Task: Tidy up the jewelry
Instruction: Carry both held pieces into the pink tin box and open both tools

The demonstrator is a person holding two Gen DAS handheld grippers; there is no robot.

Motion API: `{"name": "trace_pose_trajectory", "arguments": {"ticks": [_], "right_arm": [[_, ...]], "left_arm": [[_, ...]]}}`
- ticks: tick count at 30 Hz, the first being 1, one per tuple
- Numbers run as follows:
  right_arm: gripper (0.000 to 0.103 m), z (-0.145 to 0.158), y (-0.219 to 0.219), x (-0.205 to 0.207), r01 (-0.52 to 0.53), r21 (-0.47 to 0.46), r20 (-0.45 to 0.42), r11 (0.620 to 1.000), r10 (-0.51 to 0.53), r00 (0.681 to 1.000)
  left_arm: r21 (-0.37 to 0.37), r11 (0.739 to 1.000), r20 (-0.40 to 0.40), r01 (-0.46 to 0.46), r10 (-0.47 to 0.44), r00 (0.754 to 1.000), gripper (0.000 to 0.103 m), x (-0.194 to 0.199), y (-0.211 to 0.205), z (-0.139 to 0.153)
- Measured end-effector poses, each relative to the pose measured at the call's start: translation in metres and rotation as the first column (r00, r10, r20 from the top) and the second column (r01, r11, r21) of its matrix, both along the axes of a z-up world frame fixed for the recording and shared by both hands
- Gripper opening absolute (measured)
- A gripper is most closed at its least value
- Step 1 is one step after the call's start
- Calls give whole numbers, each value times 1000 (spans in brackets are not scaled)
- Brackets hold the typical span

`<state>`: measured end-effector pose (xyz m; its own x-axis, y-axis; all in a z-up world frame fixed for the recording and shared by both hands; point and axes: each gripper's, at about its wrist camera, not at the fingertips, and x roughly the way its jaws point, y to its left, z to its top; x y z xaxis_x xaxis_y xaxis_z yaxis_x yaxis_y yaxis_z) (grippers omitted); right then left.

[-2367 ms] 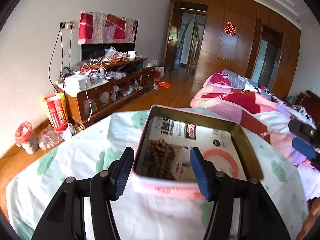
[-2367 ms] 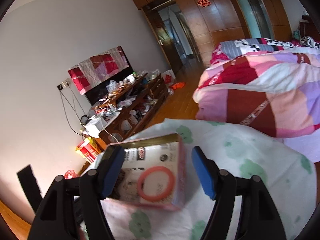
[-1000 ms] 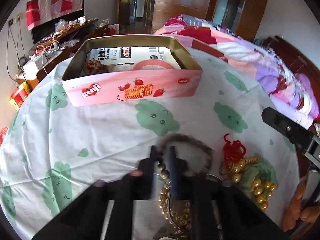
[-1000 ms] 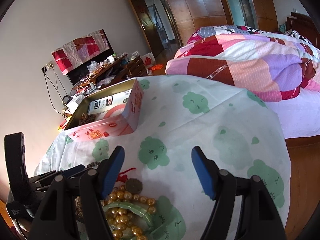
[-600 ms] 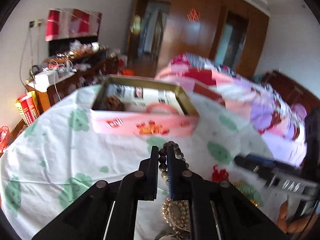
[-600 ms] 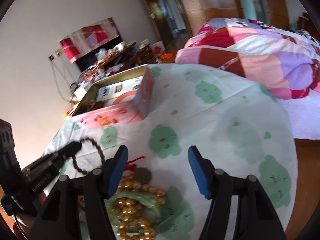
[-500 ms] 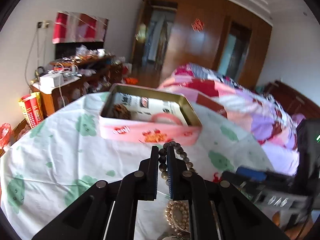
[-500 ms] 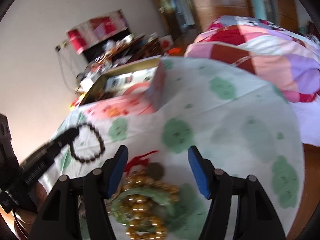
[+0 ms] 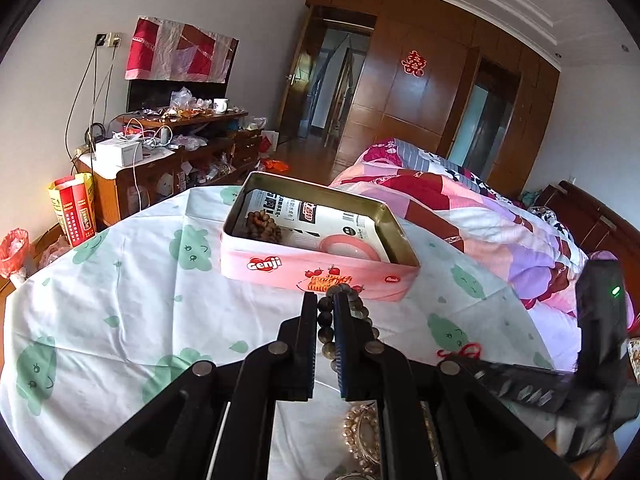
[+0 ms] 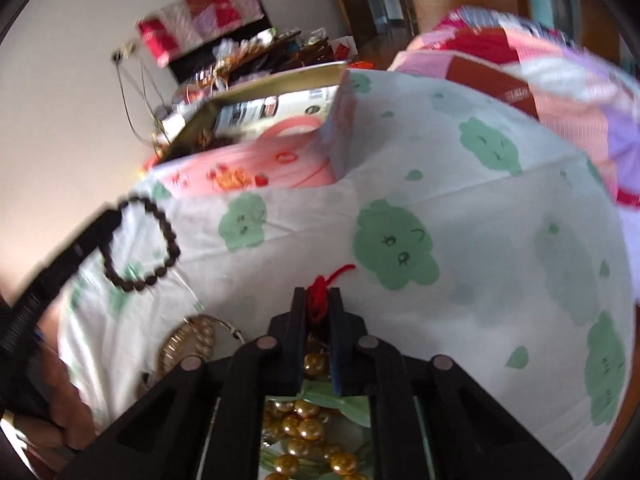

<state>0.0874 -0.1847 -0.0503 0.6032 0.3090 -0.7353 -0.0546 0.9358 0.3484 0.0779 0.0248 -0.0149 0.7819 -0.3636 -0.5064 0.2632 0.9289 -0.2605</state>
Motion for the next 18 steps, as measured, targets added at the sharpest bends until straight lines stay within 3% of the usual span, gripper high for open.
{"name": "trace_pose_trajectory", "arguments": {"ticks": [3, 7, 18], "right_arm": [[13, 8, -18, -5, 3, 176, 45, 984, -11, 999], [13, 20, -28, -9, -9, 290, 97, 957, -20, 995], [13, 37, -20, -2, -5, 246, 142, 969, -31, 989]], "left_arm": [[2, 1000, -3, -1, 1, 1000, 7, 0, 1, 0], [8, 1000, 4, -2, 2, 1000, 7, -1, 1, -1], [21, 1000, 40, 0, -1, 999, 7, -4, -3, 3]]}}
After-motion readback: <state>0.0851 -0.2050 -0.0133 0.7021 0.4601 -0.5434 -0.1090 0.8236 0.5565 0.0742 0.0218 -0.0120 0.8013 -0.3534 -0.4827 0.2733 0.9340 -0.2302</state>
